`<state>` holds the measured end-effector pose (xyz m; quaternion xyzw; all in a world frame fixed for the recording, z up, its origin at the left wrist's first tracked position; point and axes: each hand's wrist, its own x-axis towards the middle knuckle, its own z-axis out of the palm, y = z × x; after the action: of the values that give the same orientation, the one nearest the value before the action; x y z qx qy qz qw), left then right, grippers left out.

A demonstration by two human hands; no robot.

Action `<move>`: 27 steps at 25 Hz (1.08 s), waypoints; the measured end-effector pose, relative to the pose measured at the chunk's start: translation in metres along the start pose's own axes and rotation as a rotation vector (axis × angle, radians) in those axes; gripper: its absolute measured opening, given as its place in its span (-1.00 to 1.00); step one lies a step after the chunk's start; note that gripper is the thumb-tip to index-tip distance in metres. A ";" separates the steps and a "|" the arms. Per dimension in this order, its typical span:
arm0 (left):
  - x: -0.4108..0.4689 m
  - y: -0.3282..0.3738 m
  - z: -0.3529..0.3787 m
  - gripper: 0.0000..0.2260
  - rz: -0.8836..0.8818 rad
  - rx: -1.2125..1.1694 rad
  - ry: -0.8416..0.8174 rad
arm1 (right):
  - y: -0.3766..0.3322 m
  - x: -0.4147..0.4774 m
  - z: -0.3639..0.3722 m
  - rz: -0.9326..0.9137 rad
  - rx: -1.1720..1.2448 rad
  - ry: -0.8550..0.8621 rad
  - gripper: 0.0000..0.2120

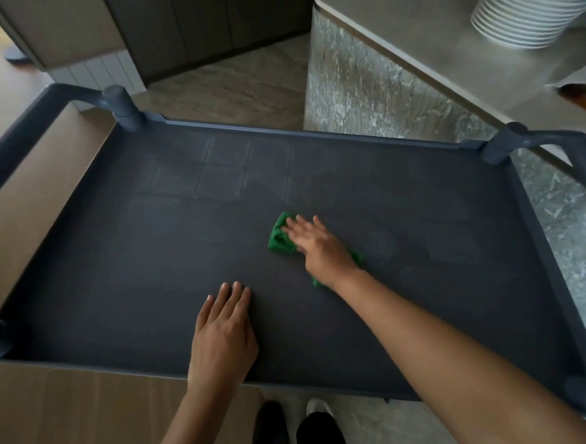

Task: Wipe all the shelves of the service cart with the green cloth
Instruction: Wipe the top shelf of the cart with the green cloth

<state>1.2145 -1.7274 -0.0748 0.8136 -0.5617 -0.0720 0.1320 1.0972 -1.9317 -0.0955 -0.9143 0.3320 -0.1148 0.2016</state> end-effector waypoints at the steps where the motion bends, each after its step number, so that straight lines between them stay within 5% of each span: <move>1: 0.000 0.001 -0.001 -0.60 0.002 0.001 0.010 | 0.007 0.017 -0.003 0.044 -0.011 0.013 -0.48; 8: -0.001 0.003 -0.001 -0.64 -0.005 -0.007 0.019 | 0.018 0.056 -0.010 0.178 0.011 0.033 -0.50; 19: -0.001 0.004 -0.003 -0.60 -0.037 -0.030 0.001 | -0.055 -0.129 -0.009 -0.168 0.109 -0.227 -0.52; 27: 0.001 0.006 -0.004 -0.57 -0.050 -0.055 -0.069 | -0.026 -0.073 -0.009 -0.150 0.049 -0.158 -0.39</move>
<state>1.2108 -1.7297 -0.0690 0.8206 -0.5430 -0.1189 0.1329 1.0538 -1.8688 -0.0813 -0.9375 0.2430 -0.0650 0.2403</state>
